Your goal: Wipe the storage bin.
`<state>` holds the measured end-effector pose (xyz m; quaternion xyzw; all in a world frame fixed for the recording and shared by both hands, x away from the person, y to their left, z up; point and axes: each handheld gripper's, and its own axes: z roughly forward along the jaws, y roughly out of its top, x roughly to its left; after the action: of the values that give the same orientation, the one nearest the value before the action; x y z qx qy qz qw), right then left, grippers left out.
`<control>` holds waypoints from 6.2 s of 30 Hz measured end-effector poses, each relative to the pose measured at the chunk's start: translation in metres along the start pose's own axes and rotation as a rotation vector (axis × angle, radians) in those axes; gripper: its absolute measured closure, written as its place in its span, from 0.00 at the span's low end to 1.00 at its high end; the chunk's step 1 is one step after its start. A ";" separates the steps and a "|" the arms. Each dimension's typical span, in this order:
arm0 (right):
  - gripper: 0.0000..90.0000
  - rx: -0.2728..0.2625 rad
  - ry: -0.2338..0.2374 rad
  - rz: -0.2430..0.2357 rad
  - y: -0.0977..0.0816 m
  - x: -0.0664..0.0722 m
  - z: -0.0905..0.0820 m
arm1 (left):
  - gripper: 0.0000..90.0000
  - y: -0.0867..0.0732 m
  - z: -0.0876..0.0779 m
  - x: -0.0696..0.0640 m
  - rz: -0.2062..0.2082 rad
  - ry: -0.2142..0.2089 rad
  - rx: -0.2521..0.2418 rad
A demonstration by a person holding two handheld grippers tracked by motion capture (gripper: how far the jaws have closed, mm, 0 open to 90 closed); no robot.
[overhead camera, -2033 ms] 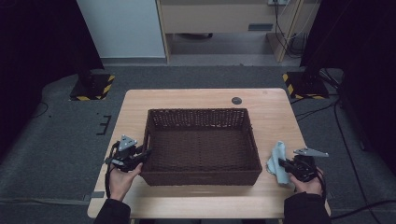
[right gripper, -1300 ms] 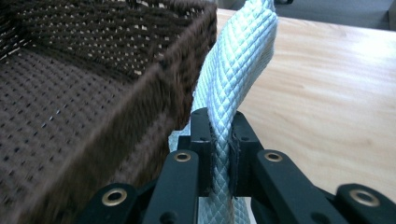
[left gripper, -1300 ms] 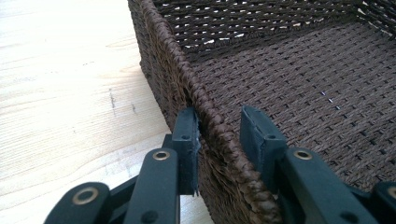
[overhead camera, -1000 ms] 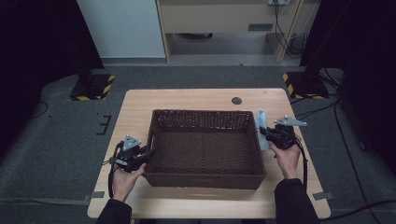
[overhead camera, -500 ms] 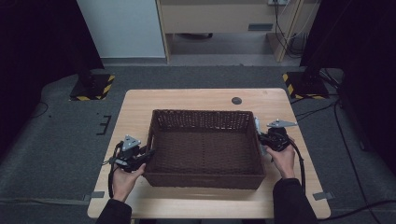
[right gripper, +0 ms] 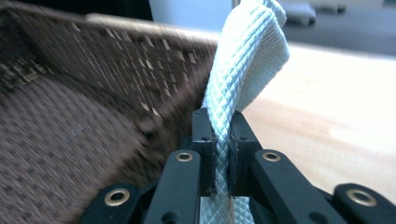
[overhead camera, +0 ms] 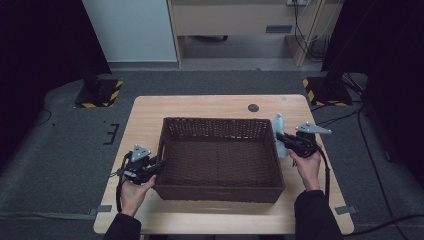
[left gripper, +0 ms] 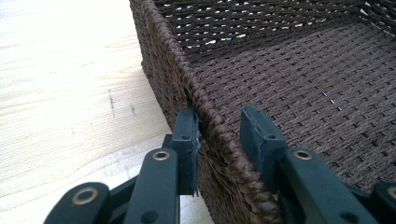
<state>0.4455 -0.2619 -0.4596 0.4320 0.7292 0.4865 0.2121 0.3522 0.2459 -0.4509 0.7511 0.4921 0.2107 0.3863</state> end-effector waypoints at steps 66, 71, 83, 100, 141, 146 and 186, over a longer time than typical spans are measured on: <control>0.94 0.335 0.008 0.015 -0.051 0.018 0.001 | 0.76 -0.001 0.000 0.000 -0.003 0.018 -0.020; 0.94 0.174 0.024 0.025 -0.030 0.018 -0.019 | 0.76 0.001 0.002 0.000 -0.002 0.028 -0.019; 0.94 0.256 0.029 -0.024 -0.037 0.019 -0.013 | 0.70 0.004 0.006 0.005 -0.009 0.011 -0.029; 0.94 0.141 0.064 -0.029 -0.026 0.029 -0.044 | 0.74 0.004 0.004 0.004 0.003 -0.007 -0.017; 0.94 0.168 0.063 -0.035 -0.040 0.037 -0.045 | 0.77 0.014 0.016 0.014 -0.016 0.042 -0.023; 0.94 0.087 0.093 -0.070 -0.026 0.043 -0.062 | 0.77 0.015 0.018 0.015 -0.009 0.046 -0.020; 0.94 0.225 0.114 -0.031 -0.064 0.051 -0.064 | 0.76 0.019 0.021 0.018 -0.014 0.047 -0.008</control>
<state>0.3445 -0.2631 -0.4836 0.4133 0.7967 0.4220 0.1281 0.3852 0.2507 -0.4502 0.7409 0.5056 0.2274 0.3791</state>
